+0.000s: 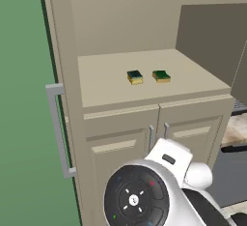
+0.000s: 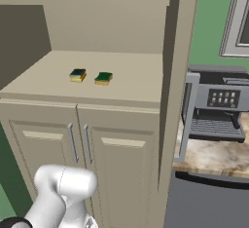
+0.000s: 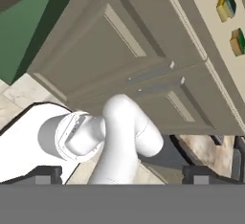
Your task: Pick up the sponge and sponge from the sink, and place them back in the cabinet, and close the cabinet doors.
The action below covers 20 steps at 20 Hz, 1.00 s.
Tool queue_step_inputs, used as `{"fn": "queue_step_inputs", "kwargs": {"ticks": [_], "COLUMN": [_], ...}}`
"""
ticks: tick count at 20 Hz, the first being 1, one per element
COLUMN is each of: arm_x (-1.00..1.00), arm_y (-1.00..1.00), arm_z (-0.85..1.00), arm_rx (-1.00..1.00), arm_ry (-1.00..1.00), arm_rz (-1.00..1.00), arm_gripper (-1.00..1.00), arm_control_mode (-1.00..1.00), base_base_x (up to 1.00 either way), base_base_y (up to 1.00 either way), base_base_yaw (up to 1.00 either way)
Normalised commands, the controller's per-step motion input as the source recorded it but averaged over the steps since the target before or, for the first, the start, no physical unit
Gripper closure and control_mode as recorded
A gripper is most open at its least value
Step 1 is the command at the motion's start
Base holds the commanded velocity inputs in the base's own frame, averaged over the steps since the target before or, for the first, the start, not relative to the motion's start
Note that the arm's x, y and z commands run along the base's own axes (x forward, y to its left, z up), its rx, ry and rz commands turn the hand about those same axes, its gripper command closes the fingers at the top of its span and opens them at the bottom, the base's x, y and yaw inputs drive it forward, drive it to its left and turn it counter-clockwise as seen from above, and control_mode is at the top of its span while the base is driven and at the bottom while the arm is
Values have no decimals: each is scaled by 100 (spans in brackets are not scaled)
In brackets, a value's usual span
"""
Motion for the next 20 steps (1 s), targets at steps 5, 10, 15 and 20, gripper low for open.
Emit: {"fn": "queue_step_inputs", "kwargs": {"ticks": [5, 10, 15, 20], "arm_x": [-7, -9, -9, 0], "arm_y": [33, 42, 38, 36], "arm_z": [0, 0, 0, 0], "arm_rx": [-11, -16, -14, -11], "arm_ry": [-4, -4, -3, 0], "arm_rz": [11, 11, 10, 10], "arm_gripper": [-100, -100, -100, -100], "arm_control_mode": [-100, -100, -100, -100], "base_base_x": [0, 0, 0, 0], "base_base_y": [0, 0, 0, 0], "base_base_yaw": [0, 0, 0, 0]}}
